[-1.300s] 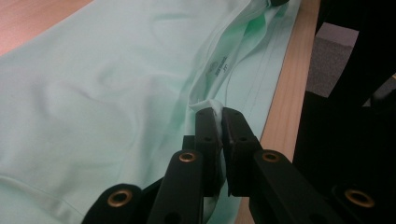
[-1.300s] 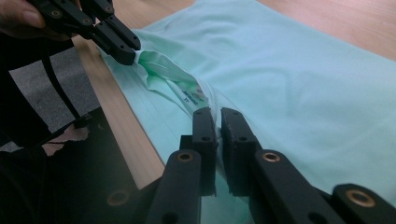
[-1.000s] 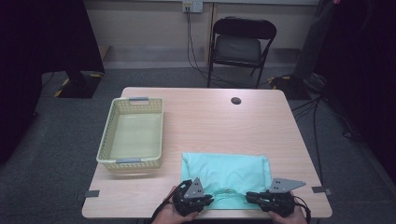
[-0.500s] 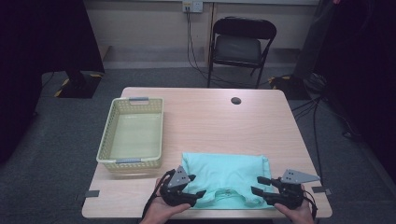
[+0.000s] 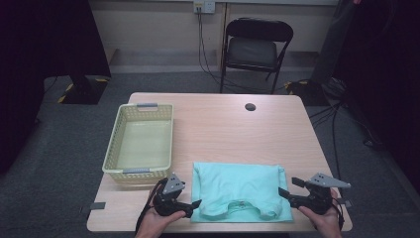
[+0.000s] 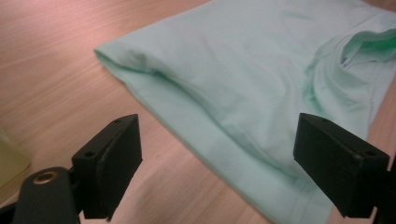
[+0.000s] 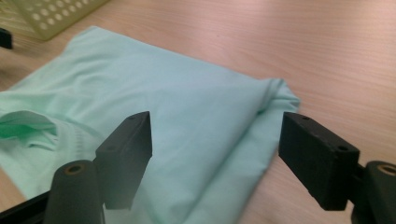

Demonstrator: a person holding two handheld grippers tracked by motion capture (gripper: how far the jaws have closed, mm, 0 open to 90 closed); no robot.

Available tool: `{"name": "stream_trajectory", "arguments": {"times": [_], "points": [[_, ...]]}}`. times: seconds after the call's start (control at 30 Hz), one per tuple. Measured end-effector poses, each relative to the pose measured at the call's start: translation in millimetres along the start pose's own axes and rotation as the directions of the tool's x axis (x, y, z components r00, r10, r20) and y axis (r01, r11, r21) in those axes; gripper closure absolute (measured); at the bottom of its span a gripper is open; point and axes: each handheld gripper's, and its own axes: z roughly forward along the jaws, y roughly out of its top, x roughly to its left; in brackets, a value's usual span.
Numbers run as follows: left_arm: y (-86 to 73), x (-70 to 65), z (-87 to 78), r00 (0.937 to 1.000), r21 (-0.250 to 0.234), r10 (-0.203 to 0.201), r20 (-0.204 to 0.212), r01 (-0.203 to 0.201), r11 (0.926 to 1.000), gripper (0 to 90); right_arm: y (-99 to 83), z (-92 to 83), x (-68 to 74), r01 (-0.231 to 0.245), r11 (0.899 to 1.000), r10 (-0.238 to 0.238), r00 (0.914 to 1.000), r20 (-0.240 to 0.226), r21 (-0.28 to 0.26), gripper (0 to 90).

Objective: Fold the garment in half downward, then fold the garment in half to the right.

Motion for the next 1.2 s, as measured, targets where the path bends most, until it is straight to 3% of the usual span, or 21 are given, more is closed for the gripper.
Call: {"name": "stream_trajectory", "arguments": {"times": [0.13,0.37,0.43,0.53,0.7,0.93,1.1,1.2], "points": [[-4.6,3.3,4.1,0.9977,0.060,-0.003,-0.068,0.007,0.9982,16.3,-7.5,3.8,-11.2,-0.012,0.999,0.010,0.9982,0.059,0.032,25.3],[-9.6,9.2,13.9,0.9938,0.139,0.001,-0.111,0.015,0.9901,17.1,-19.9,15.7,-25.7,-0.053,0.992,0.037,0.9892,0.142,0.111,24.3],[-10.0,9.3,15.1,0.9914,0.141,0.020,-0.129,-0.002,0.9900,15.9,-21.9,17.8,-27.0,-0.059,0.990,0.040,0.9884,0.146,0.127,24.3],[-11.8,7.9,16.1,0.9904,0.123,0.012,-0.138,0.005,0.9924,15.2,-23.1,18.3,-26.3,-0.052,0.990,0.030,0.9860,0.164,0.132,24.2],[-13.6,8.6,17.8,0.9903,0.102,0.020,-0.137,-0.006,0.9948,12.2,-26.6,19.4,-23.8,-0.003,0.992,-0.024,0.9781,0.207,0.130,24.0],[-12.2,8.9,18.6,0.9907,0.109,0.021,-0.134,-0.007,0.9940,12.0,-25.6,19.1,-23.9,-0.014,0.991,-0.014,0.9789,0.204,0.134,23.6],[-10.4,9.2,17.9,0.9913,0.128,0.025,-0.129,-0.009,0.9917,12.4,-21.0,17.6,-24.1,-0.066,0.987,0.040,0.9843,0.172,0.145,22.3],[-9.2,10.6,16.9,0.9922,0.142,0.028,-0.122,-0.011,0.9898,13.1,-17.0,15.1,-19.8,-0.071,0.989,0.053,0.9885,0.142,0.127,21.0]]}}
